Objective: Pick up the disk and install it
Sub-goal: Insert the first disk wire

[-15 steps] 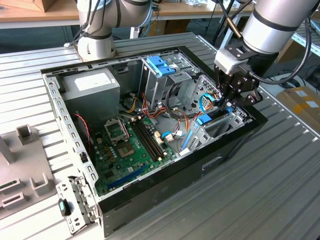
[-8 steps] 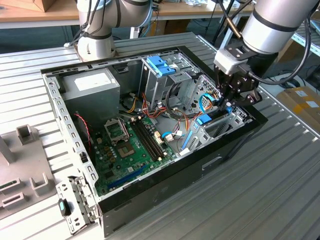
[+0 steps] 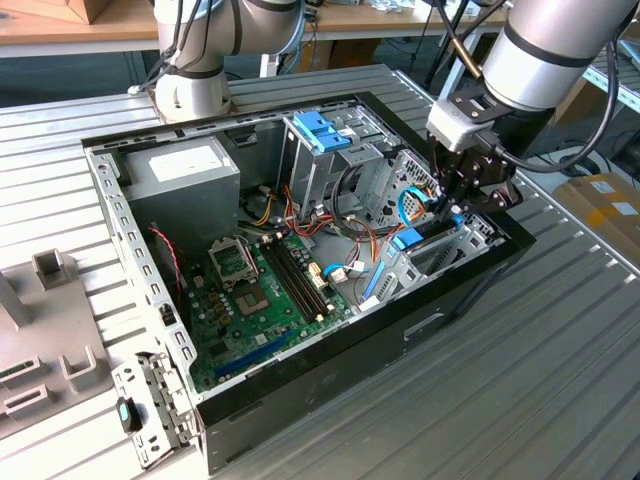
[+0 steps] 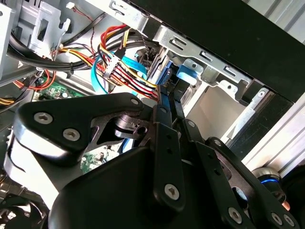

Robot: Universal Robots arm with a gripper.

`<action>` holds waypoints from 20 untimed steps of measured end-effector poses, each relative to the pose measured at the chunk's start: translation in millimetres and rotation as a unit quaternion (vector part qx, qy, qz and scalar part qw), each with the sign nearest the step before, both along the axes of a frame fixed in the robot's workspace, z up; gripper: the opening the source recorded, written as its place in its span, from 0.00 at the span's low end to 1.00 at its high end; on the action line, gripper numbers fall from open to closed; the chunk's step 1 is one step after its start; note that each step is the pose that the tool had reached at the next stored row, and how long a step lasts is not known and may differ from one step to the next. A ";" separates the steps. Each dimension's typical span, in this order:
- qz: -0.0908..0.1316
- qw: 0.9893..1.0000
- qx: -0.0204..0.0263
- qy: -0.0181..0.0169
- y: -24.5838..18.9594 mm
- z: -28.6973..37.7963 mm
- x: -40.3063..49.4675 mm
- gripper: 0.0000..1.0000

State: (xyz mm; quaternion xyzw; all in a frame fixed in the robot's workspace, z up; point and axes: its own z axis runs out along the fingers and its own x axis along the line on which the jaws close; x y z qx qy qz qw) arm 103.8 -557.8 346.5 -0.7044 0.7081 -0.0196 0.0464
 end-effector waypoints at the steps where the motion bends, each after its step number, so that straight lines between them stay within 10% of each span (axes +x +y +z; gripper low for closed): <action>1: 0.000 1.000 0.000 0.000 0.0 -0.2 0.0 0.16; 20: 0.000 1.000 0.000 0.000 -0.3 -4.4 -0.7 0.16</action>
